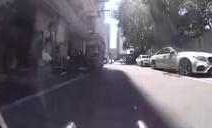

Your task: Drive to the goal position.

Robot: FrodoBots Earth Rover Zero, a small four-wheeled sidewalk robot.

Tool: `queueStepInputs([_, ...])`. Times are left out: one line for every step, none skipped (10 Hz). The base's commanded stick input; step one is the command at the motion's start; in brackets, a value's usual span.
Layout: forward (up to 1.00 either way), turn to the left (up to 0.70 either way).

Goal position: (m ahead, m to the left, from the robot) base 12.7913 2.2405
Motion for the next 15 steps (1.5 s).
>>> queueStepInputs([0.70,0.00])
queueStepInputs([0.70,0.00])
queueStepInputs([0.70,0.00])
queueStepInputs([0.70,0.00])
queueStepInputs([0.70,0.00])
queueStepInputs([0.70,0.00])
queueStepInputs([0.70,0.00])
queueStepInputs([0.70,0.00])
queueStepInputs([0.70,0.00])
queueStepInputs([0.70,0.00])
queueStepInputs([0.70,0.00])
queueStepInputs([0.70,0.00])
queueStepInputs([0.70,0.00])
queueStepInputs([0.70,0.00])
queueStepInputs([0.70,0.00])
